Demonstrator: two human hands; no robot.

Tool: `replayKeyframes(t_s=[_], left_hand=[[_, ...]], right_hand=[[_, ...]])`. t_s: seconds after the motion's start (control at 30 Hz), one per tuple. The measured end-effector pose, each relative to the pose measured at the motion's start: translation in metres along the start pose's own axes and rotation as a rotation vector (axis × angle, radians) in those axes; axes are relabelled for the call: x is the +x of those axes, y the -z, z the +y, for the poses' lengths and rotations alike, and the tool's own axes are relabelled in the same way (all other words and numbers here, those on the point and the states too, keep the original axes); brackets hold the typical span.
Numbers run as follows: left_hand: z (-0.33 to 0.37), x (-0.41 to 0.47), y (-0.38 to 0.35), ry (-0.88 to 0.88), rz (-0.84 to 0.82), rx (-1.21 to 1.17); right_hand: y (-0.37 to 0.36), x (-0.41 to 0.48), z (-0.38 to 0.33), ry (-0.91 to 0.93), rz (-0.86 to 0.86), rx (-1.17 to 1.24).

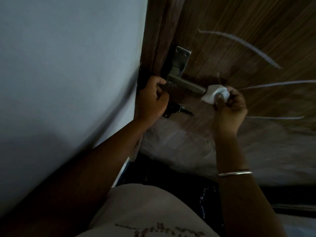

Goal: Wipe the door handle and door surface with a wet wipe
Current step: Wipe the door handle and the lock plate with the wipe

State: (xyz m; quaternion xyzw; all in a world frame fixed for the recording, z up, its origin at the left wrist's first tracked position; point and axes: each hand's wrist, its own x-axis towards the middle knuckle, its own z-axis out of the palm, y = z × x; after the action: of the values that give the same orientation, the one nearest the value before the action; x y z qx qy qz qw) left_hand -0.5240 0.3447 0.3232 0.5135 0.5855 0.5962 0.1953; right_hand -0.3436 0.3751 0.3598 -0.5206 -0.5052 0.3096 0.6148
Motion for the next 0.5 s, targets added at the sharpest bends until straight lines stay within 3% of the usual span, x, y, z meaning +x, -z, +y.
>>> replayKeyframes(t_s=[0.1, 0.5], left_hand=[[-0.001, -0.001, 0.0, -0.014, -0.009, 0.018], [0.001, -0.004, -0.004, -0.032, -0.026, 0.026]], right_hand=[[-0.014, -0.01, 0.004, -0.096, -0.067, 0.025], [-0.024, -0.008, 0.011, -0.281, -0.001, 0.154]])
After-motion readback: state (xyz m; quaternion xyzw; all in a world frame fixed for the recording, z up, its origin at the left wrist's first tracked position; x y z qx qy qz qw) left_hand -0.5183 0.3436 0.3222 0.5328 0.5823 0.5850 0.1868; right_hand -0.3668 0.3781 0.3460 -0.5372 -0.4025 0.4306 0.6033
